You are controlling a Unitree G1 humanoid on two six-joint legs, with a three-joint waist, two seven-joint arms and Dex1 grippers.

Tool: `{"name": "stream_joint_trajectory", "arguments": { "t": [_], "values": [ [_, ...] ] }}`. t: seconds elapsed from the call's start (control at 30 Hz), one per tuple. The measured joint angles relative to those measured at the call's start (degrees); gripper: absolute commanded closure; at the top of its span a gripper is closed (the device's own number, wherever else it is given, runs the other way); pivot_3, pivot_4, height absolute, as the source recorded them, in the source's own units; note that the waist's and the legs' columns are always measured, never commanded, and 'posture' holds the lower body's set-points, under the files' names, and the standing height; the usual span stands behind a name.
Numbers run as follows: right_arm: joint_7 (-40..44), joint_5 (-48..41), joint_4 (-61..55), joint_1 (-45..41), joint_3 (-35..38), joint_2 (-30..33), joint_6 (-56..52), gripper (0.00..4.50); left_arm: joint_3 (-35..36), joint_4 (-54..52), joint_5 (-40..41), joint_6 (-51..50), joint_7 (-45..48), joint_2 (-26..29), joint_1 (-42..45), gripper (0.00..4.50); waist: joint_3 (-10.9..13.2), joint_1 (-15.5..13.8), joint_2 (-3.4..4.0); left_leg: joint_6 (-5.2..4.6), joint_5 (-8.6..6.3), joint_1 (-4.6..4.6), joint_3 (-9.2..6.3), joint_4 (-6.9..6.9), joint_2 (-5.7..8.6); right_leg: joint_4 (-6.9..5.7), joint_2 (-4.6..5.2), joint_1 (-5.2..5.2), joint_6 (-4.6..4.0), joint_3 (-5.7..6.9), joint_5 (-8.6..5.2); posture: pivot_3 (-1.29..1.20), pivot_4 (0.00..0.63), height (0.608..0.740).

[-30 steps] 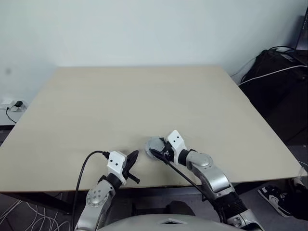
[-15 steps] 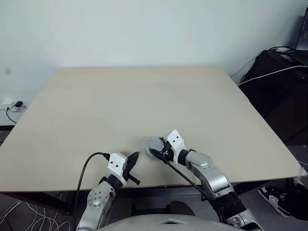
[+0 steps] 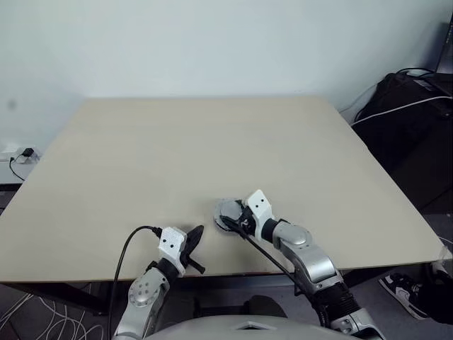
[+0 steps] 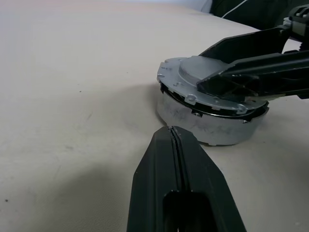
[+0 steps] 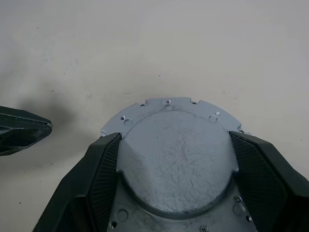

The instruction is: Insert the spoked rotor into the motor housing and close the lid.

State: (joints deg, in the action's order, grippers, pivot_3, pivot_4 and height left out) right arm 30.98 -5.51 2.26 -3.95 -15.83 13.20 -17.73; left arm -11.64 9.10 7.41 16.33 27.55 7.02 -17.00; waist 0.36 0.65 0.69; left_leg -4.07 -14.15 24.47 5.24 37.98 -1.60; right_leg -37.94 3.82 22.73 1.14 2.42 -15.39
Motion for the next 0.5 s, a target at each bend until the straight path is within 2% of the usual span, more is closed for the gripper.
{"name": "stream_joint_trajectory", "arguments": {
  "t": [0.5],
  "values": [
    [2.5,0.3,-0.5,-0.4,-0.2,1.4,-1.5,1.31,0.0,0.7,0.0,0.7,0.0,-0.1,-0.2,4.50,0.0,0.0,0.01,0.00,0.00,0.00,0.00,-0.01,0.00,0.02,0.02,-0.01,0.00,0.00,0.00,0.00,0.000,0.740]
  ]
}}
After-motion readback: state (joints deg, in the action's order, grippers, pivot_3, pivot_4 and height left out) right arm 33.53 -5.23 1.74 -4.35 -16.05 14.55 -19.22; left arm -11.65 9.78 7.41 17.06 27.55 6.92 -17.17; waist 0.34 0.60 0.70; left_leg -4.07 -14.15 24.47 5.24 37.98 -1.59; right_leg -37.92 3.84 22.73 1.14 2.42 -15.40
